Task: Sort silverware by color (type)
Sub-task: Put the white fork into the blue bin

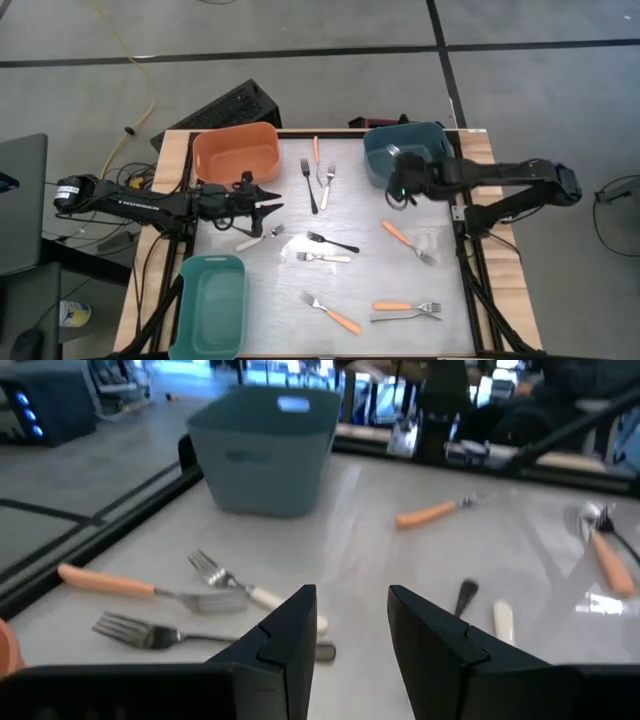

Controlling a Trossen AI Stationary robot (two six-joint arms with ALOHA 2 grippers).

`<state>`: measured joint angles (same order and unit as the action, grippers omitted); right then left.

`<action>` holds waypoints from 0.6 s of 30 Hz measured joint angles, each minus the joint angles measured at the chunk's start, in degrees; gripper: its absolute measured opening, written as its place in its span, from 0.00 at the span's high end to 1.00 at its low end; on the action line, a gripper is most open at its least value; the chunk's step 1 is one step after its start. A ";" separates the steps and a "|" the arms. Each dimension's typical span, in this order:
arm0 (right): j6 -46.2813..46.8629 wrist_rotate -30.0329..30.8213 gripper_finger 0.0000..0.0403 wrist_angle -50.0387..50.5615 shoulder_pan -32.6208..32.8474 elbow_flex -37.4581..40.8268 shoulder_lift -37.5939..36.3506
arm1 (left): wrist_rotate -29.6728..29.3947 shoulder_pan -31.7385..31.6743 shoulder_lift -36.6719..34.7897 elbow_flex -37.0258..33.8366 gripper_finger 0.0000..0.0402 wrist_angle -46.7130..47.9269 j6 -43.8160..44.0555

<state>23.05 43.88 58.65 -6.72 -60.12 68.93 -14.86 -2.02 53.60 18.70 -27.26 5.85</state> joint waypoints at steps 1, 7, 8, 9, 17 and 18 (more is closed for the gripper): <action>-6.46 -2.39 0.83 -2.64 -1.85 0.00 0.00 | -0.45 0.00 0.00 0.01 0.72 -0.77 0.00; -36.19 -14.48 0.83 -6.56 -11.50 -0.04 0.72 | -2.52 0.00 0.00 0.02 0.72 -2.65 2.36; -39.33 -15.21 0.83 -6.35 -12.95 -0.04 0.65 | -2.50 0.00 -0.01 0.01 0.72 -2.68 2.64; -42.76 -16.47 0.83 -6.34 -14.47 -0.04 0.64 | -2.51 0.00 -0.02 0.02 0.72 -2.66 3.10; -58.96 -31.53 0.83 -10.02 -29.08 1.23 1.56 | -3.66 0.00 -0.02 0.02 0.72 -3.22 4.95; -59.37 -32.30 0.82 -10.68 -30.44 1.79 1.74 | -3.66 0.00 -0.02 0.02 0.72 -3.22 5.13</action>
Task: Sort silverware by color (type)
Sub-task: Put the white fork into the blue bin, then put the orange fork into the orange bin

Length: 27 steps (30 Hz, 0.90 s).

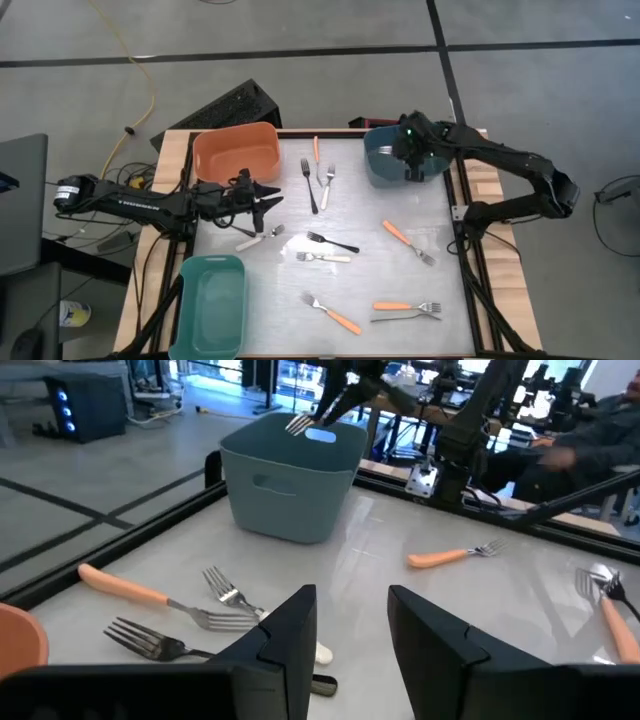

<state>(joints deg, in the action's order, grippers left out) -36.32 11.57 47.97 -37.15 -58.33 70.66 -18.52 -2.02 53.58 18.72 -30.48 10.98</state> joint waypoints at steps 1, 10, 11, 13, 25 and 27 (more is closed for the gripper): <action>-0.15 -0.23 0.82 -0.66 -1.35 0.57 0.01 | 0.00 0.00 0.00 0.00 0.72 0.01 0.08; -1.45 0.37 0.70 -2.81 -4.82 1.79 -0.14 | 0.05 0.00 0.00 0.00 0.72 0.06 0.07; -1.41 0.41 0.68 -3.00 -4.94 1.79 -0.14 | 0.27 0.00 0.01 0.00 0.72 0.09 0.07; -1.44 0.65 0.63 -3.59 -4.75 1.79 -0.14 | 0.60 0.00 0.00 0.00 0.72 0.09 -0.07; 14.39 4.89 0.46 5.87 7.40 -7.97 -0.25 | -1.10 0.00 0.02 0.02 0.72 0.02 -1.66; 22.85 3.52 0.47 6.82 10.97 -9.81 -0.27 | -1.78 0.00 0.00 0.02 0.72 0.02 -0.94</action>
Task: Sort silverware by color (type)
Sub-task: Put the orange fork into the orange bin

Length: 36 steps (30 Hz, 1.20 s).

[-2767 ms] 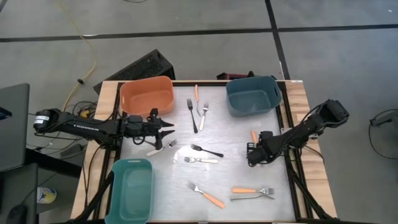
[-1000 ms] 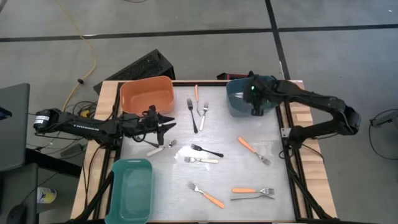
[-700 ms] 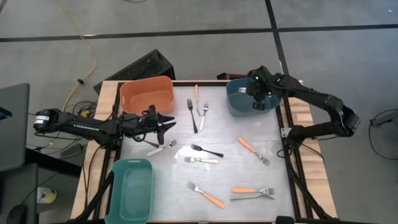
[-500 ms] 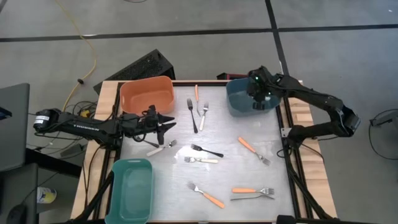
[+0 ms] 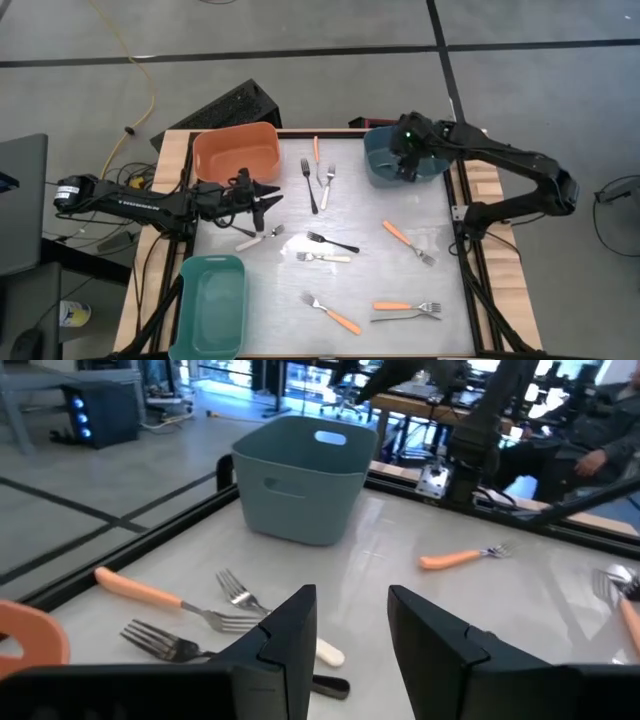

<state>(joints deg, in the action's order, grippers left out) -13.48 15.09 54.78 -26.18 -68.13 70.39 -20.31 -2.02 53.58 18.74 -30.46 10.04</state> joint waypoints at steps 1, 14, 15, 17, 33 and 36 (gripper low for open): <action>4.20 -1.45 0.47 0.27 1.84 -0.47 -0.02 | -0.04 0.00 0.02 0.00 0.72 0.00 0.42; 39.25 -5.84 0.50 -2.63 39.28 10.39 -0.35 | 2.29 1.94 0.00 0.00 0.72 -0.78 6.22; 42.98 -4.78 0.50 -3.76 42.77 11.80 -0.35 | 2.29 2.40 0.00 0.00 0.72 -0.83 6.23; 50.09 -3.07 0.50 -7.01 49.29 14.37 -0.24 | 2.10 3.35 0.00 0.00 0.72 -0.81 6.21; 70.23 5.65 0.55 -26.87 76.83 20.71 7.44 | 1.95 7.93 0.02 4.72 0.72 3.13 0.28; 70.24 4.49 0.56 -28.15 77.93 20.57 12.35 | 1.72 8.44 0.02 5.78 0.72 5.15 0.22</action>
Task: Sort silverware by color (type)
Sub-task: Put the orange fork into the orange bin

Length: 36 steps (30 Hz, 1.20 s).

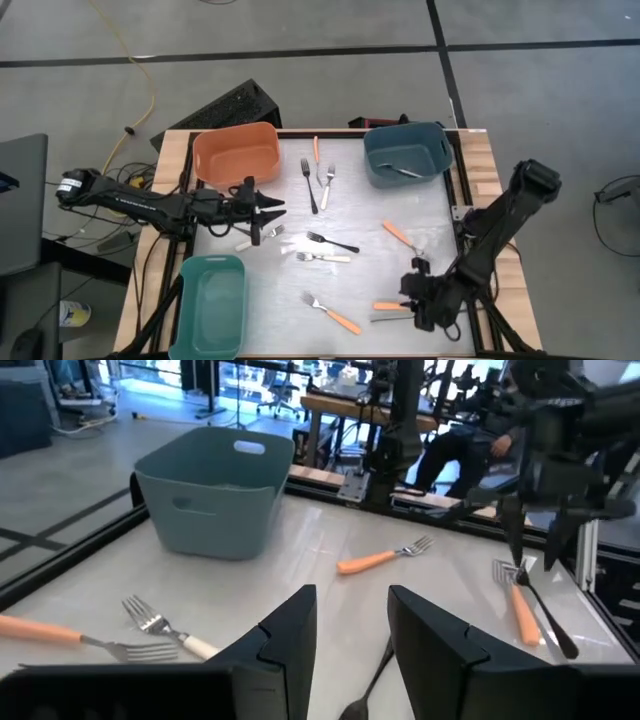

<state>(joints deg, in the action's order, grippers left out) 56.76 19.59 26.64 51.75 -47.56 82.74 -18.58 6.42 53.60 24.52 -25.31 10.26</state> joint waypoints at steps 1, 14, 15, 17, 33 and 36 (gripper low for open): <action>0.15 -0.25 0.57 0.38 0.06 -0.28 1.40 | -0.28 0.06 0.00 0.01 0.72 0.14 -0.02; 1.78 -6.05 0.64 1.27 0.39 -1.46 6.55 | -1.98 0.04 0.02 0.01 0.72 0.16 0.48; 2.34 -6.21 0.65 1.11 0.70 -1.46 6.55 | -2.39 0.04 0.02 0.01 0.72 0.18 0.50; 4.05 -6.24 0.65 1.10 1.35 -1.47 6.78 | -3.13 0.04 0.02 0.02 0.72 0.27 0.86; 6.22 -5.45 0.66 1.09 2.99 -1.72 13.64 | -3.30 0.00 0.04 0.03 0.72 1.58 1.02; 6.28 -5.41 0.67 1.27 2.91 -1.55 12.67 | -3.30 0.00 0.04 0.03 0.72 1.56 1.03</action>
<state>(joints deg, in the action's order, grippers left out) 63.04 14.17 27.90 54.65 -49.11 95.41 -21.89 6.42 53.65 24.56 -23.75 11.29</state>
